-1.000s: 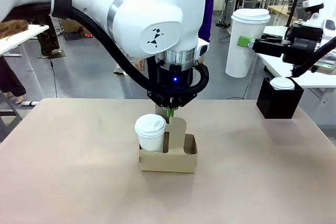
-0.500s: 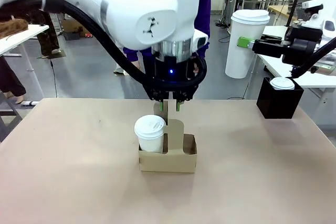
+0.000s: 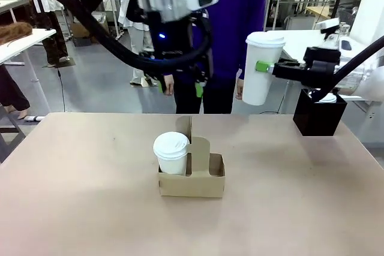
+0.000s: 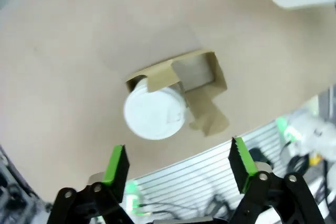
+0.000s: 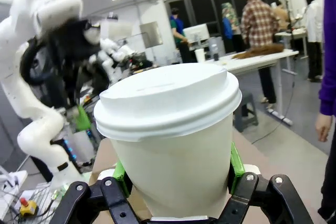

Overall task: Pour a drink into a cup and package it in a carrier.
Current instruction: Insert the held 600 ml Paper Cup into the Cup Carrier.

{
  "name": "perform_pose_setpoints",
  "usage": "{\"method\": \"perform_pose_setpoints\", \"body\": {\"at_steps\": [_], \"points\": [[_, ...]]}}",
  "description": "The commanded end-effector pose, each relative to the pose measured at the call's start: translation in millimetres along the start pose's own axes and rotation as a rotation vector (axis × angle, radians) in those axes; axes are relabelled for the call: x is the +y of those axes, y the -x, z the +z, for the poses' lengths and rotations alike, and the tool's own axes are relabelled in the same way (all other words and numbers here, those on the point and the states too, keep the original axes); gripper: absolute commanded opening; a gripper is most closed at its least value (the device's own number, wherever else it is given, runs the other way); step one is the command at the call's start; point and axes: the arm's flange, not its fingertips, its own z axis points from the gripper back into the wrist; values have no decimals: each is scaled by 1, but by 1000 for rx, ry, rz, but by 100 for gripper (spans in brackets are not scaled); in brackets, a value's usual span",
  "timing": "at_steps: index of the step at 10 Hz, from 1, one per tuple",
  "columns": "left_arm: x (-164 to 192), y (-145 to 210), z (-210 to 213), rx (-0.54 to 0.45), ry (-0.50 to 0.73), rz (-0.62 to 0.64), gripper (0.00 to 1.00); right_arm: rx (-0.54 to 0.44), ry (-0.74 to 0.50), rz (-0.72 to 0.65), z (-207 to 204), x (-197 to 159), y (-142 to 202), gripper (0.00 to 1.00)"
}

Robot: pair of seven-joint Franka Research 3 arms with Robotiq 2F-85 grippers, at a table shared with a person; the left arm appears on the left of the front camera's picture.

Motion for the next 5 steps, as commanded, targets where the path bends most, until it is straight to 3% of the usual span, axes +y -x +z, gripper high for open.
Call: {"method": "perform_pose_setpoints", "body": {"at_steps": [1, 3, 5], "points": [[66, 14, 20, -30, 88, -257, 100, 47, -103, 74, -11, -8, 9, 80], [116, 29, 26, -89, 147, -457, 100, 69, -264, 111, -22, 0, 30, 80], [139, 39, 13, -151, 171, -580, 100, 81, -320, 127, -32, 1, 45, 80]]}}
